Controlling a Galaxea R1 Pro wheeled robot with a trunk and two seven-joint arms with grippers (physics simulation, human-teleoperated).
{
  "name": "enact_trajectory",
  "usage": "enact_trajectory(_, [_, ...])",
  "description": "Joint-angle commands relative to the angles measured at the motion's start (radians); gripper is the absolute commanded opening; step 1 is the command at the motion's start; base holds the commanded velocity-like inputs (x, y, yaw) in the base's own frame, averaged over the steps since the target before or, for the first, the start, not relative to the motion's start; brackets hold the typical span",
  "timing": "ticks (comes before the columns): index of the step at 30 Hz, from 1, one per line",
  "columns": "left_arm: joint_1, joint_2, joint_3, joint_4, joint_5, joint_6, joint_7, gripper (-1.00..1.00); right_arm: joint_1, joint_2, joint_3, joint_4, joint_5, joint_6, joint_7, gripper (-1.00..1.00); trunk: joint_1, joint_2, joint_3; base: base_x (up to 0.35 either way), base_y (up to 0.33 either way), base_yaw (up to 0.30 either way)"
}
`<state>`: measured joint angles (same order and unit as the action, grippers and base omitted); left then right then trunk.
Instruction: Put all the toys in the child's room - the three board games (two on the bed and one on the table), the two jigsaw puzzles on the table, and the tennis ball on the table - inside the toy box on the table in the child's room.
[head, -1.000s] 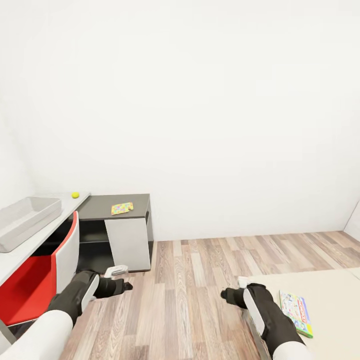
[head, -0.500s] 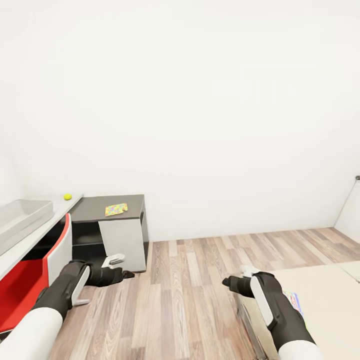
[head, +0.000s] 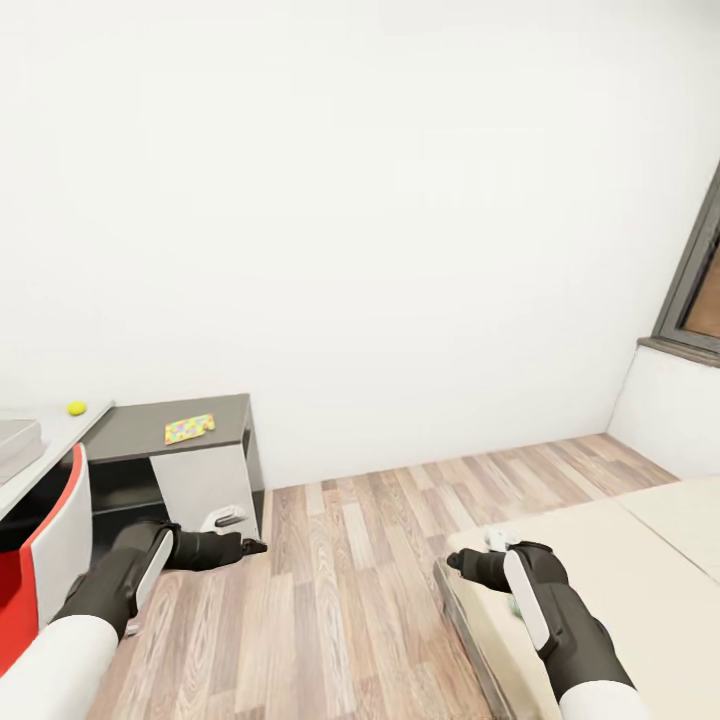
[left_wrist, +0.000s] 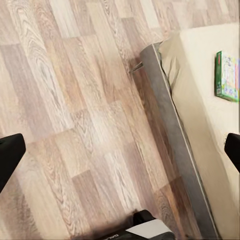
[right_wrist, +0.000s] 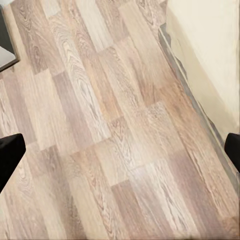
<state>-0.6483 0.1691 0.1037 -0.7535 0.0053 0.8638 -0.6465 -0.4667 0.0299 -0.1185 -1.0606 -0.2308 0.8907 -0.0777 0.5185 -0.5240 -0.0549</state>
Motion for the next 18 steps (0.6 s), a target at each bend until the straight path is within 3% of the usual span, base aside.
enact_trajectory(1, [0.000,0.000,0.002,-0.001,0.001,0.007,-0.003,1.00,-0.001,0.001,-0.002,-0.001,-0.010,0.004,-0.008,1.00,0.000,-0.002,-0.002,-0.026,0.019,-0.281])
enact_trajectory(18, [0.000,0.001,0.004,-0.002,-0.001,0.006,-0.004,1.00,-0.001,0.000,-0.005,-0.001,-0.010,0.002,-0.008,1.00,0.000,-0.002,-0.002,-0.005,0.010,-0.281])
